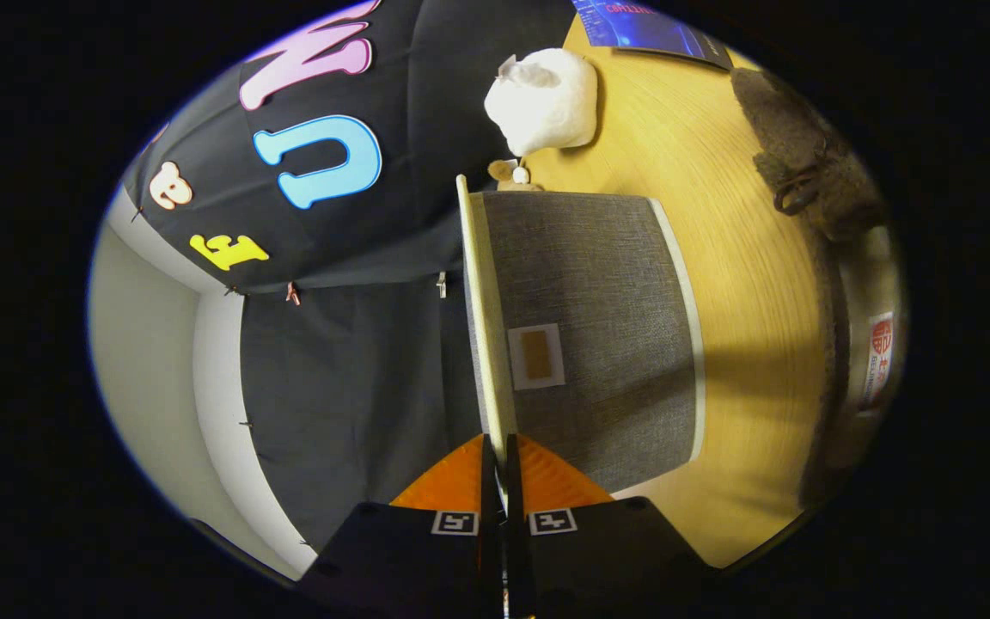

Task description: Open the storage box then place both shoes into the box .Put the left shoe in first, then the right shoe, with the right side of both shoes facing outward in a uniform manner.

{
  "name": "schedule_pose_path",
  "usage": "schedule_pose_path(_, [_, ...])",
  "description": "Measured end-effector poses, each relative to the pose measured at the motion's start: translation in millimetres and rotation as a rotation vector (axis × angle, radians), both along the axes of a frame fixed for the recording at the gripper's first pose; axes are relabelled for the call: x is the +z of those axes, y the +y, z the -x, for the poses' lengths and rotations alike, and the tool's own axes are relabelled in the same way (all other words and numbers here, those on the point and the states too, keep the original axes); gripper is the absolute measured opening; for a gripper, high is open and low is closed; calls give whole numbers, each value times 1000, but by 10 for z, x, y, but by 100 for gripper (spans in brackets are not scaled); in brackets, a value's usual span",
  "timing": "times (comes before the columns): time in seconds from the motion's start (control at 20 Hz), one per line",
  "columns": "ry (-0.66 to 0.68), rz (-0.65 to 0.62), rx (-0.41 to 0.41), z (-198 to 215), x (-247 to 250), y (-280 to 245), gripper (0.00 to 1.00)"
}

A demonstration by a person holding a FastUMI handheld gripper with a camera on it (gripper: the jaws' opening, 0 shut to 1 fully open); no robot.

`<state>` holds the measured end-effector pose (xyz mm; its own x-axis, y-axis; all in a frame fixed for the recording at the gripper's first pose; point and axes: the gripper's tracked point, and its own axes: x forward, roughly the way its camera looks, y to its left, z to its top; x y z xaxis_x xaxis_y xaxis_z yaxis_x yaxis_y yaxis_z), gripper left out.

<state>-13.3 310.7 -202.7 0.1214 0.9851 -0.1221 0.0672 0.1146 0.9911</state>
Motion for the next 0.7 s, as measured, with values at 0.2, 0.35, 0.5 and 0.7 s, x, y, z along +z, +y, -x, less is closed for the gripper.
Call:
schedule_pose_path(0.2, [-44,53,-7,7,115,46,5])
schedule_pose_path(0.35, [-92,49,-57,-90,422,21,5])
schedule_pose_path(0.5, [-148,41,-63,-158,816,149,5])
schedule_pose_path(0.7, [-213,26,-48,-152,1285,504,5])
